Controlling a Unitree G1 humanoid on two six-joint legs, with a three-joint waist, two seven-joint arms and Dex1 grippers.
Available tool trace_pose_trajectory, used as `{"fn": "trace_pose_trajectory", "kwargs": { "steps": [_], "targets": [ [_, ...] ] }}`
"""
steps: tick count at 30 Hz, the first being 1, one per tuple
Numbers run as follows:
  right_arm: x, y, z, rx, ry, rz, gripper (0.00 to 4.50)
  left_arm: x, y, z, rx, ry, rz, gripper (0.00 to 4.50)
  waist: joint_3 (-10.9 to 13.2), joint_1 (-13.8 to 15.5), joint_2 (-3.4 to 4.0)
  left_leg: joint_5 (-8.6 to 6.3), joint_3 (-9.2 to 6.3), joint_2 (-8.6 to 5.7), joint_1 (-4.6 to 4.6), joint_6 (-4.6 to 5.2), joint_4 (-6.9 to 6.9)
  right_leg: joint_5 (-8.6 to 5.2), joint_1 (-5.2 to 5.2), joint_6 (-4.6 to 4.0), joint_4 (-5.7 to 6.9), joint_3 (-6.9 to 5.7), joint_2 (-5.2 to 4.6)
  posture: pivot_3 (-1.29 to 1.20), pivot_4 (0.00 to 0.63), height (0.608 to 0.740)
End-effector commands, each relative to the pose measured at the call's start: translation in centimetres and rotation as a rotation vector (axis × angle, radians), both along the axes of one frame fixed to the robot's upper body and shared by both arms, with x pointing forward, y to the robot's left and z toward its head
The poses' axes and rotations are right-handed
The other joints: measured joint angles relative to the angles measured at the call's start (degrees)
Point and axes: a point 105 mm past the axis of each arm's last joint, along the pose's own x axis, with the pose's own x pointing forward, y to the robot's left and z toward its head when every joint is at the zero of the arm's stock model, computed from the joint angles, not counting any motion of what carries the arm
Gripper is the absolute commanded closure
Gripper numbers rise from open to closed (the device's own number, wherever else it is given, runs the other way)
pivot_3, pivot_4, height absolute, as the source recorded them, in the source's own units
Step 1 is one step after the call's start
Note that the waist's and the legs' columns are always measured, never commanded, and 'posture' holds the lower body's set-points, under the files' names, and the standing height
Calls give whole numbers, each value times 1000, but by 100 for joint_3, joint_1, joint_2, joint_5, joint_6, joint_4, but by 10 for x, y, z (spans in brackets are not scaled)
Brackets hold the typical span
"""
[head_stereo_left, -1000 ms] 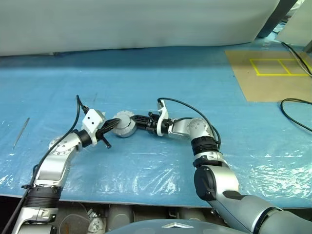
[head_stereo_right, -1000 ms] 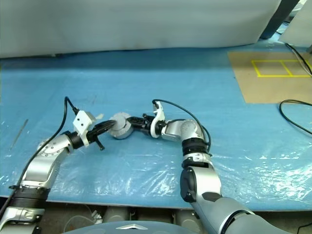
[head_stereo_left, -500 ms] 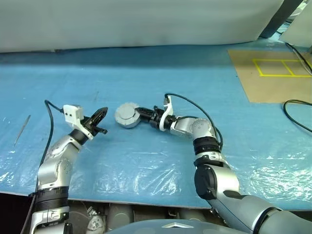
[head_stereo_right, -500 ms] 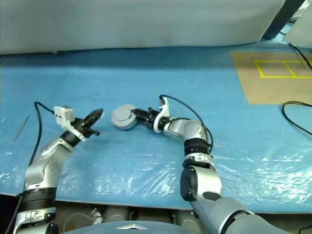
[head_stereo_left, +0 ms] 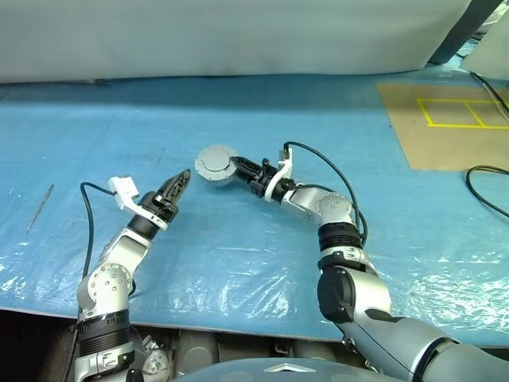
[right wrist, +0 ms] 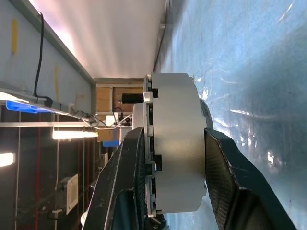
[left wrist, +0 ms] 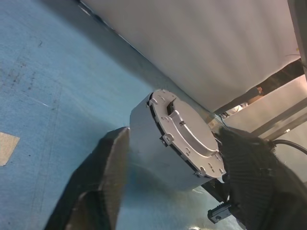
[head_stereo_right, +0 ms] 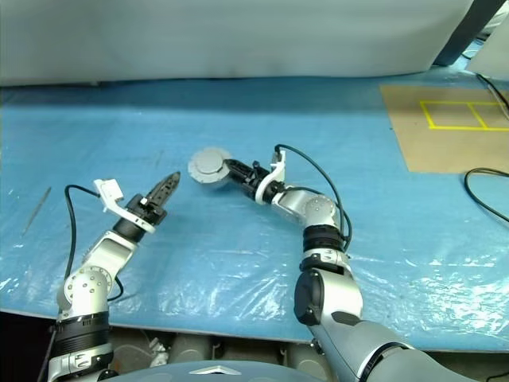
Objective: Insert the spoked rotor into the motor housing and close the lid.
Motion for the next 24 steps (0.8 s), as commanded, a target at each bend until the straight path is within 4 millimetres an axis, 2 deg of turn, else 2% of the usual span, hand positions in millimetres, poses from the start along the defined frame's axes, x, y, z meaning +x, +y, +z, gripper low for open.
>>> {"fn": "trace_pose_trajectory", "kwargs": {
  "steps": [1, 2, 17, 24],
  "targets": [
    [-5, 31, 46, 128, -112, 79, 3204, -2, -6, 14, -12, -45, -14, 155, 0, 0, 0, 0, -1, 0, -2, 0, 4, 0, 0, 1, 0, 0, 0, 0, 150, 740],
    [-6, 32, 46, 126, -117, 83, 3204, 0, -6, 13, -18, -33, 6, 43, 0, -1, 0, 0, -2, 0, -2, 0, 5, 1, 0, 2, 0, 0, 0, 0, 150, 740],
    [-8, 35, 56, 149, -149, 116, 3204, 5, -18, 9, -159, 55, -30, 43, 1, -1, -2, 0, -13, -2, -15, 0, 34, 10, 1, 17, 5, 0, 1, 0, 150, 740],
    [-20, 42, 60, 167, -174, 185, 3204, 14, -24, 13, -218, 50, -32, 43, 1, -2, -3, 0, -16, -4, -19, 1, 40, 13, 2, 21, 7, 0, 1, 0, 150, 740]
  ]
}}
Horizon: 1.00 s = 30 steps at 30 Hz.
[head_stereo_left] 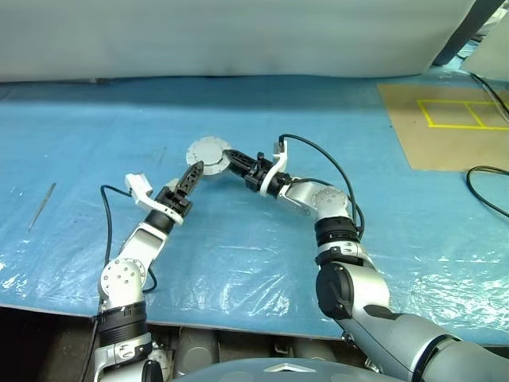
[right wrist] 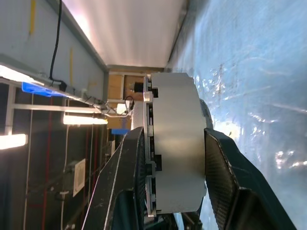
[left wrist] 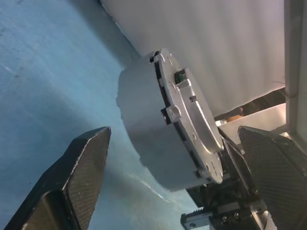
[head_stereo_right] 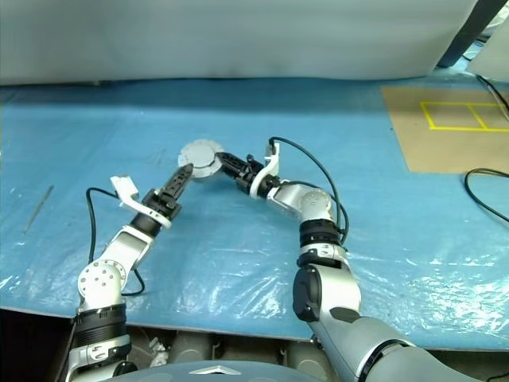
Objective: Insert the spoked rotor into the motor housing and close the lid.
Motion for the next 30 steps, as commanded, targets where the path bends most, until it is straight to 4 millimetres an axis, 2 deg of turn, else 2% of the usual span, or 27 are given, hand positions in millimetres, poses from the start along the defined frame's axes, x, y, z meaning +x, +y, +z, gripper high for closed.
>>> {"fn": "trace_pose_trajectory", "kwargs": {
  "steps": [1, 7, 10, 13, 22, 27, 30],
  "targets": [
    [-14, 25, 41, 141, -111, 98, 3204, 2, 0, 7, -29, -25, 10, 43, 0, 0, 0, 0, 0, 0, 0, 0, 0, 0, 0, 0, 0, 0, 0, 0, 150, 740],
    [-22, 29, 43, 140, -133, 149, 3204, 9, 0, 10, -88, -31, 38, 43, 0, 3, -2, 0, -2, -1, -2, 0, 1, 0, 0, 0, 0, 0, 0, 0, 150, 740],
    [-24, 30, 43, 138, -135, 165, 3204, 12, 6, 14, -143, -49, 71, 641, 0, 5, -3, 0, -3, -2, -5, 0, 4, 2, 1, 2, 0, -1, -1, 0, 150, 740],
    [-26, 31, 41, 128, -137, 175, 3204, 10, 1, 16, -145, -59, 48, 1497, 0, 5, -3, 0, -4, -2, -6, 0, 7, 2, 1, 2, 1, -1, -1, 0, 150, 740],
    [-21, 29, 41, 124, -137, 144, 3204, 14, 2, 18, -142, -41, 54, 1587, 0, 5, -4, 0, -5, -2, -6, 0, 9, 3, 1, 3, 4, -1, -1, 0, 150, 740],
    [-16, 29, 40, 101, -146, 114, 3204, 15, 0, 24, -234, -40, 43, 1587, 0, 6, -4, 0, -5, -2, -6, 0, 13, 3, 2, 3, 7, -1, -1, 0, 150, 740],
    [-11, 28, 38, 78, -150, 82, 2154, 15, 0, 27, -287, -40, 49, 1587, 0, 7, -4, 0, -5, -2, -8, 0, 15, 3, 2, 3, 8, -1, -1, 0, 150, 740]
  ]
}}
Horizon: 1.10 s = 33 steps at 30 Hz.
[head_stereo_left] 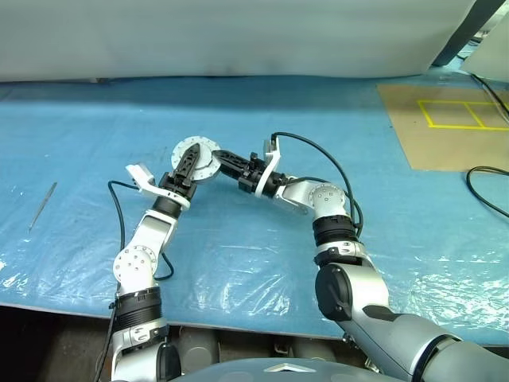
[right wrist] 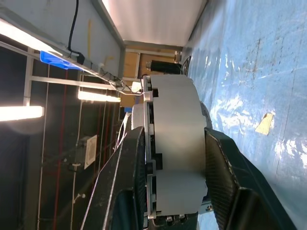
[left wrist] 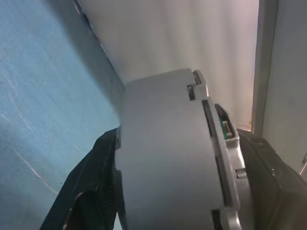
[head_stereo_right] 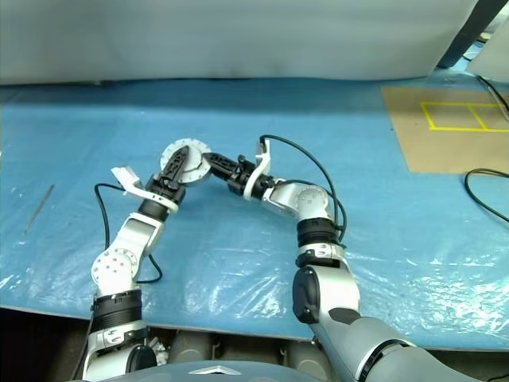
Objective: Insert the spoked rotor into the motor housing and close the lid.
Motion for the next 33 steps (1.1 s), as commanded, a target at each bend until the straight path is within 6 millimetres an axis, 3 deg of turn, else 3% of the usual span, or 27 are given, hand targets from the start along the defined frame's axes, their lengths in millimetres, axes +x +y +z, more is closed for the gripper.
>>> {"fn": "trace_pose_trajectory", "kwargs": {
  "steps": [1, 5, 9, 20, 24, 33],
  "targets": [
    [-1, 18, 27, 53, -83, 9, 1810, 0, 4, 12, -48, -33, 15, 1587, 0, 1, 0, 0, 0, 0, 0, 0, 0, 0, 0, 0, 0, 0, 0, 0, 150, 740],
    [5, 14, 25, 38, -80, -34, 476, 2, 7, 11, -88, -26, 28, 1587, 0, 0, 0, 0, 0, 1, 0, 0, 2, 0, 0, 0, 1, 0, 0, 0, 150, 740],
    [12, 12, 23, 33, -67, -79, 476, 7, 15, 14, -158, -25, 68, 1587, 0, -1, -1, 0, -1, 0, -1, 0, 4, 1, 0, 1, 1, 0, 0, 0, 150, 740],
    [9, 10, 24, 39, -74, -73, 476, 10, 19, 10, -148, -12, 92, 1587, 3, 2, -8, 0, -4, -1, -4, 0, 7, 2, 0, 3, 2, -1, 0, 0, 150, 740],
    [6, 13, 20, 20, -76, -59, 450, 13, 37, 4, -153, -5, 171, 2026, 4, 1, -9, 0, -6, -1, -4, 0, 11, 3, 0, 4, 5, -1, 0, 0, 150, 740],
    [7, 14, 22, -46, -143, -66, 450, 24, 111, -7, -85, 33, 529, 2057, 3, -1, -24, 0, -45, 0, -4, 0, 13, 5, 0, 6, 4, -2, 2, 0, 150, 740]
  ]
}}
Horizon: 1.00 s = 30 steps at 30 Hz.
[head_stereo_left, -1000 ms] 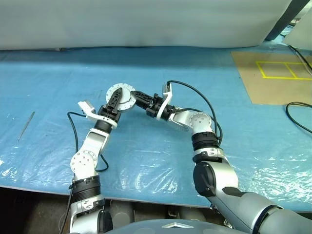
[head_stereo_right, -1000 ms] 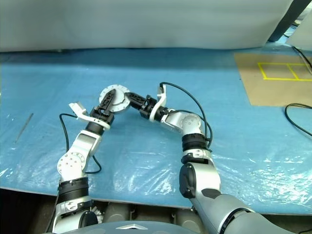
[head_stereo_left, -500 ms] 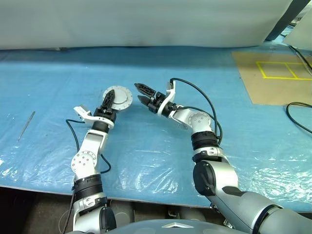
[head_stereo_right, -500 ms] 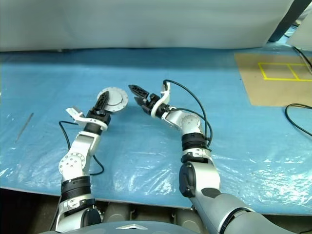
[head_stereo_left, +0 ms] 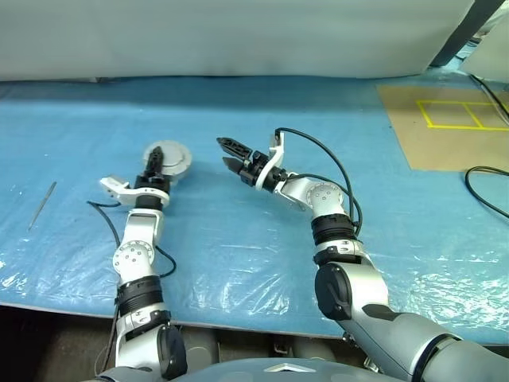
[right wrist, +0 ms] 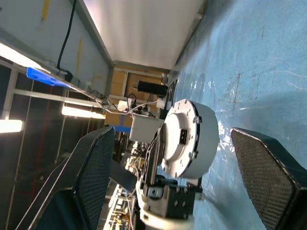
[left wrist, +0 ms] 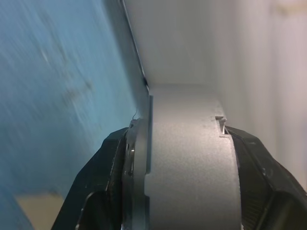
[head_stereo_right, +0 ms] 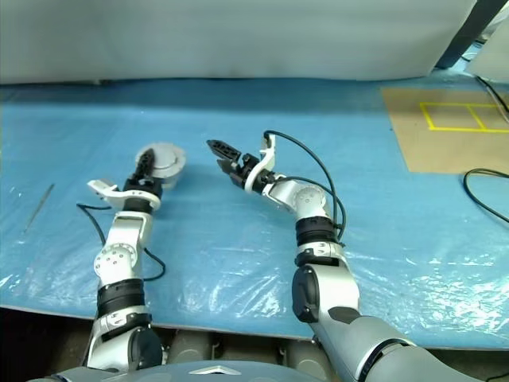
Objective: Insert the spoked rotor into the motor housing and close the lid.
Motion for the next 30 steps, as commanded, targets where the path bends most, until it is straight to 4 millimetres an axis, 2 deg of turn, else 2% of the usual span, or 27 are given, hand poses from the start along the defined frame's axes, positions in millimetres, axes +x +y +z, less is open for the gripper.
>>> {"fn": "trace_pose_trajectory", "kwargs": {
  "steps": [1, 7, 14, 29, 30],
  "targets": [
    [-5, 17, 20, -21, -117, 29, 450, 0, 31, 21, 56, -81, 126, 2057, 0, 6, -3, 0, -8, -2, -1, 0, 0, 0, 0, 0, 0, -2, 0, 0, 150, 740],
    [-9, 23, 17, -239, -334, 10, 450, -1, 60, 12, 85, -38, 241, 2057, -2, 21, -21, 0, -43, -1, -24, -1, 19, 2, 4, 3, 0, -30, -2, 0, 150, 740],
    [-15, 24, 11, -418, -556, -7, 450, -5, 72, 0, 109, 9, 287, 2057, -1, 29, -43, 0, -70, -3, -22, -1, 29, 4, 27, 6, -1, -51, -9, 0, 150, 740],
    [-15, 20, 7, -508, -664, -8, 450, -14, 88, -16, 125, 82, 377, 2057, -2, 5, -48, 0, -71, -1, -4, -1, 33, 9, 46, 2, 0, -51, -9, 0, 150, 740],
    [-15, 19, 7, -515, -669, -8, 450, -16, 91, -17, 130, 90, 400, 1707, -2, 3, -48, 0, -72, -1, -4, -1, 33, 9, 46, 2, 0, -51, -9, 0, 150, 740]
  ]
}}
